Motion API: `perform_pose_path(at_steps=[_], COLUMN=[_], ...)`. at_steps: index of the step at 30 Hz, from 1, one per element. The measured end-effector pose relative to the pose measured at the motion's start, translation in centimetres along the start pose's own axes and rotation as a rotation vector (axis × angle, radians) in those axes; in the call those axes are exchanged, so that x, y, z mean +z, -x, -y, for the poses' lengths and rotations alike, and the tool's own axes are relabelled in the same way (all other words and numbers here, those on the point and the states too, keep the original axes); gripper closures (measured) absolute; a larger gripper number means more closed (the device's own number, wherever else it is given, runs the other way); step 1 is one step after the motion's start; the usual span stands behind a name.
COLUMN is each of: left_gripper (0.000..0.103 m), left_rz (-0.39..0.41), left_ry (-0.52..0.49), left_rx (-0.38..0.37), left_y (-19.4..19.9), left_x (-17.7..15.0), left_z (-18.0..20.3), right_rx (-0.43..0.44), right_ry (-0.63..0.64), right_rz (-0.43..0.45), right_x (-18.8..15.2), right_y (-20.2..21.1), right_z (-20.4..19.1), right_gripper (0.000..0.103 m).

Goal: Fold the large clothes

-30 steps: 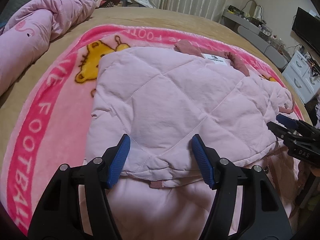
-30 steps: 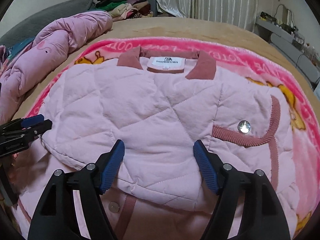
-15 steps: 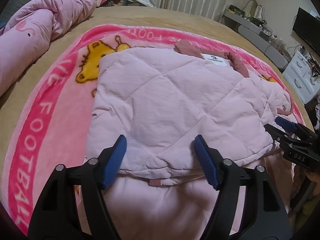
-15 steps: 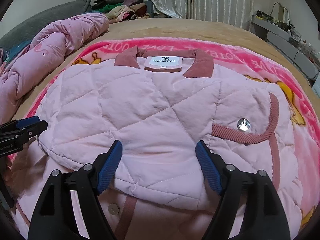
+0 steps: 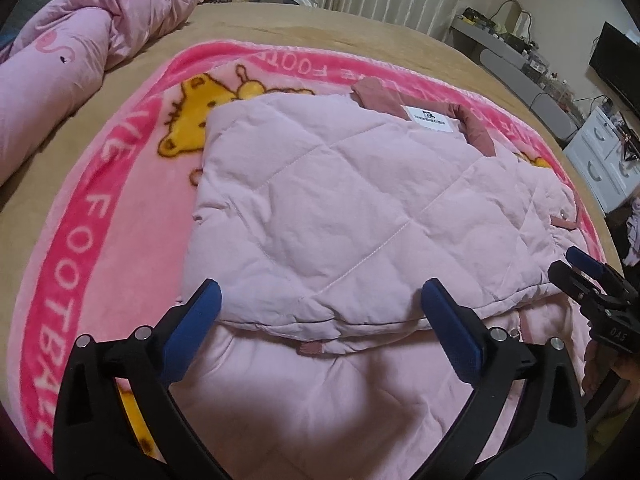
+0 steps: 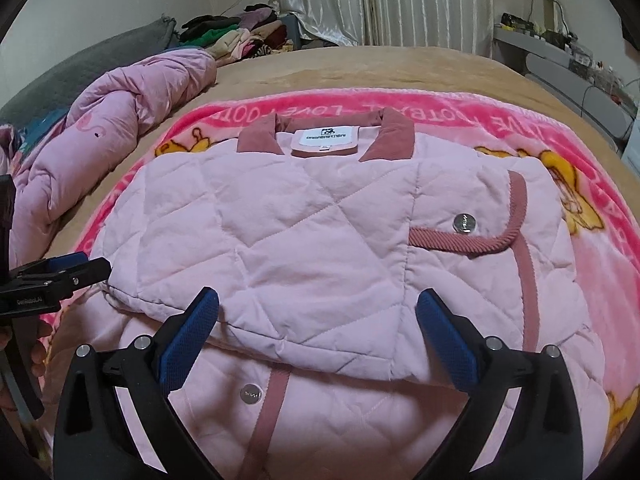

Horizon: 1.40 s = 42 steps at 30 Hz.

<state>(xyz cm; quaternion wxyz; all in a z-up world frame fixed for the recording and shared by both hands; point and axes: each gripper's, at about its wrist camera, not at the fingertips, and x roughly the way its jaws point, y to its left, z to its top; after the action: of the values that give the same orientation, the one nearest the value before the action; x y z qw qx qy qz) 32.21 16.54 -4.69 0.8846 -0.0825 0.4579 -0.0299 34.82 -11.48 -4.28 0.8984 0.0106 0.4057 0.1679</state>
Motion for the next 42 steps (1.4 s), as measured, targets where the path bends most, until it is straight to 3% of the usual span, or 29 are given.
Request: perform_pose_path(at_steps=[22,42], left_gripper=[0.009,0.009], left_rz=[0.024,0.124], left_ry=[-0.015,-0.035], left_rx=[-0.012,-0.027], left_y=[3.9,9.4], left_x=[0.2,-0.5], left_z=[1.3,3.2], right_rx=[-0.022,-0.033], right_ry=[-0.02,-0.047], right_rz=[0.036,0.116], right_x=[0.2,-0.1], right_y=[3.7,9.1], right_z=[-0.7,-0.4], right_gripper=[0.004,0.004])
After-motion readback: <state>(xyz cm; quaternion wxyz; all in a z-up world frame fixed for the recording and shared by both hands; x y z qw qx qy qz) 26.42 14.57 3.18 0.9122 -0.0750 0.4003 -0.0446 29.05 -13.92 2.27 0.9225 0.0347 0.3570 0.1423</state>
